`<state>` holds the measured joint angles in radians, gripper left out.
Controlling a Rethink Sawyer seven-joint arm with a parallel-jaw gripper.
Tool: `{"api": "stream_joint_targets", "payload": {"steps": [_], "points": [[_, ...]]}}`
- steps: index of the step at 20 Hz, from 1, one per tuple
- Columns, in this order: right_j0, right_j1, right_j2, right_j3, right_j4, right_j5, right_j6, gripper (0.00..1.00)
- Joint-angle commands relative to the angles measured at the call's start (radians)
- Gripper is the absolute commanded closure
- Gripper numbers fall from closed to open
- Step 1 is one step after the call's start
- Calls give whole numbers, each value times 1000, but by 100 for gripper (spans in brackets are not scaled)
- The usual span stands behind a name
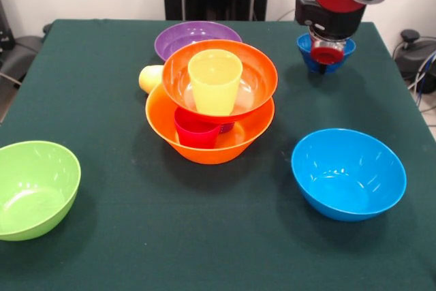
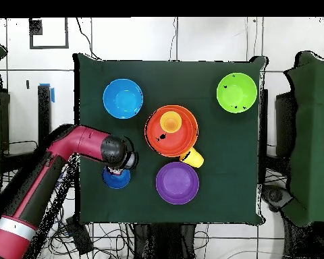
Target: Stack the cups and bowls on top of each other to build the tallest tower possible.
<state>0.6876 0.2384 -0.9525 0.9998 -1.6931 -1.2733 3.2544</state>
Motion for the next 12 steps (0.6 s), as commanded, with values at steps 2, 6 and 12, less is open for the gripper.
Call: {"api": "stream_joint_targets", "payload": {"steps": [2,6,12], "points": [[-56,-34,63,-45,-35,-82,184,100],[-85,-42,39,-64,-61,-118,173,100],[-137,-59,-2,-106,-107,-192,167,100]]}}
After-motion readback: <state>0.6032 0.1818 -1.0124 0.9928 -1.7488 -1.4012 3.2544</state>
